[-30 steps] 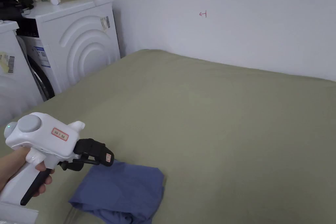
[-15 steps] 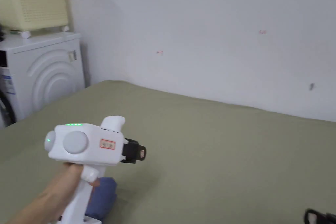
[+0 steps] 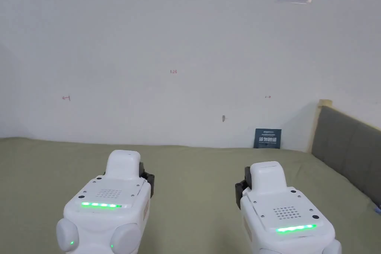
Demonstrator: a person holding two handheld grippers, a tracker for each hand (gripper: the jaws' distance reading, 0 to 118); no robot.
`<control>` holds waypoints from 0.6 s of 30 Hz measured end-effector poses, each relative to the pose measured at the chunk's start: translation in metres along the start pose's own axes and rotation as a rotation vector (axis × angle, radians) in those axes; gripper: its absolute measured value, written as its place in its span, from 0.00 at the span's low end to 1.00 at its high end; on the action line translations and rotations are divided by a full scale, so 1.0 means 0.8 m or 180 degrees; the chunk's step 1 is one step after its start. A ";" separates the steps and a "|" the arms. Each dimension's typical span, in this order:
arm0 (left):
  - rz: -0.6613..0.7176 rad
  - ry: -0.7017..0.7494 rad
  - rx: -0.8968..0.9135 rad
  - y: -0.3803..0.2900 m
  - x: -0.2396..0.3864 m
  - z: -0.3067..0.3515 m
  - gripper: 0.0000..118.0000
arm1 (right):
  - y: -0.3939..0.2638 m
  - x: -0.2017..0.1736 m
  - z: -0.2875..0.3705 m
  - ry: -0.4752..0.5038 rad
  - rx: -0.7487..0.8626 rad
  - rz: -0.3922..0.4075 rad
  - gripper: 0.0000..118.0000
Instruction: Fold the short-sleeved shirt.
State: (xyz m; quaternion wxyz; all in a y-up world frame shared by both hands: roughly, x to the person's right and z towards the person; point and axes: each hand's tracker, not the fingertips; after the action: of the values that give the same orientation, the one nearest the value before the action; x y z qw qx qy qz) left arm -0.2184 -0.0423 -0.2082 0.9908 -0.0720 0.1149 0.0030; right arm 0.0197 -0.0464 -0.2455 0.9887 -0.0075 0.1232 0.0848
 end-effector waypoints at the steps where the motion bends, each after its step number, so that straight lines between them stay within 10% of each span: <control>1: -0.0003 -0.0008 0.0026 0.003 0.001 0.004 0.08 | 0.002 0.002 0.001 -0.0001 -0.0001 0.0000 0.01; 15: -0.0036 0.0135 0.0132 0.021 -0.013 0.022 0.08 | 0.020 0.008 0.009 0.0063 0.0070 -0.0168 0.06; 16: -0.0040 0.0146 0.0133 0.022 -0.014 0.023 0.18 | 0.021 0.008 0.007 0.0081 0.0056 -0.0168 0.17; 18: -0.0051 0.0252 0.0141 0.022 -0.015 0.021 0.89 | 0.021 0.008 0.008 -0.0003 0.0154 -0.0171 0.64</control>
State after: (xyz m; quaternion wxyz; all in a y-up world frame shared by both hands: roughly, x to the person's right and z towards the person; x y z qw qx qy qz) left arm -0.2268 -0.0226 -0.1915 0.9868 -0.0510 0.1535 -0.0103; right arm 0.0244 -0.0285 -0.2409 0.9906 0.0132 0.1245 0.0551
